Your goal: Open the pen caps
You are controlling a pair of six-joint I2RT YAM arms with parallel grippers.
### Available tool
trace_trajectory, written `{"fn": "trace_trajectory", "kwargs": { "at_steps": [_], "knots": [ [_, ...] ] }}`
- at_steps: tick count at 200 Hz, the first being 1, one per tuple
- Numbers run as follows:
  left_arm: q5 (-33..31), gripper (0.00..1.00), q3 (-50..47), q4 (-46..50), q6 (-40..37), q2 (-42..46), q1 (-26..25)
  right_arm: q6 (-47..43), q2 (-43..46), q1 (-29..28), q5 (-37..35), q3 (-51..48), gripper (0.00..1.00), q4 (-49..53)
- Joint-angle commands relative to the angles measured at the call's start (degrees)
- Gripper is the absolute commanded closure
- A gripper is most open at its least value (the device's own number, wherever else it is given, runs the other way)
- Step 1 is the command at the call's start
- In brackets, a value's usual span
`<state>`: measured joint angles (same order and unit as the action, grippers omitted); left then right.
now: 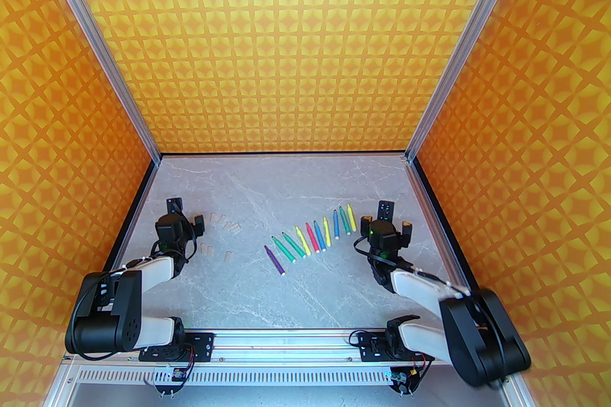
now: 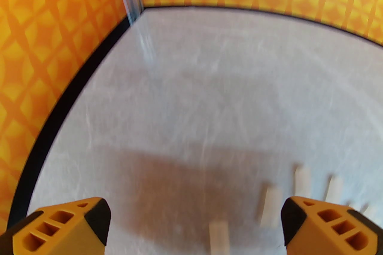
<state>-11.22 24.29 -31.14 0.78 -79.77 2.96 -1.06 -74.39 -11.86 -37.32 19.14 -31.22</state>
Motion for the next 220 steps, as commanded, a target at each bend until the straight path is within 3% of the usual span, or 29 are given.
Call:
{"fn": "trace_trajectory", "kwargs": {
  "at_steps": [1, 16, 43, 62, 104, 137, 175, 198, 220],
  "knots": [
    [1.5, 0.01, -1.5, -5.9, -1.0, 2.0, 0.5, -0.8, -0.4, 0.4, 1.2, 1.3, 0.01, -7.4],
    [2.4, 0.01, -2.8, -7.5, -0.8, 2.9, 1.0, -0.6, -0.2, 0.7, 2.8, -1.1, 0.01, -13.1],
    [4.7, 0.01, -1.9, -6.9, -0.5, 2.1, 1.4, -0.7, 0.1, 0.8, 4.6, -1.2, 0.01, -12.9],
    [8.4, 0.01, -5.1, -16.9, 0.7, 0.6, 1.4, -1.2, 0.9, 0.8, 6.0, -2.5, 0.02, -14.4],
    [10.4, 0.01, -5.7, -21.4, 0.0, -3.9, 1.4, -1.1, 0.5, 0.8, 14.5, -2.7, 0.02, -15.6],
    [10.7, 0.01, -5.5, -26.7, -0.4, -9.3, 1.3, -2.7, -4.7, 0.8, 16.4, -4.1, 0.01, -24.3],
    [10.7, 0.01, -3.1, -21.2, -0.4, -9.0, 1.2, -4.0, -14.1, 1.1, 18.5, -2.4, 0.01, -30.4],
    [10.9, 0.01, -3.0, -20.8, -0.6, -9.0, 1.1, 0.2, -12.8, 4.0, 19.5, 2.6, 0.01, -18.4],
    [10.9, 0.01, -2.9, -20.7, -0.6, -9.0, 1.1, 0.7, -12.7, 5.0, 20.6, 2.4, 0.01, -18.6]
  ]
}}
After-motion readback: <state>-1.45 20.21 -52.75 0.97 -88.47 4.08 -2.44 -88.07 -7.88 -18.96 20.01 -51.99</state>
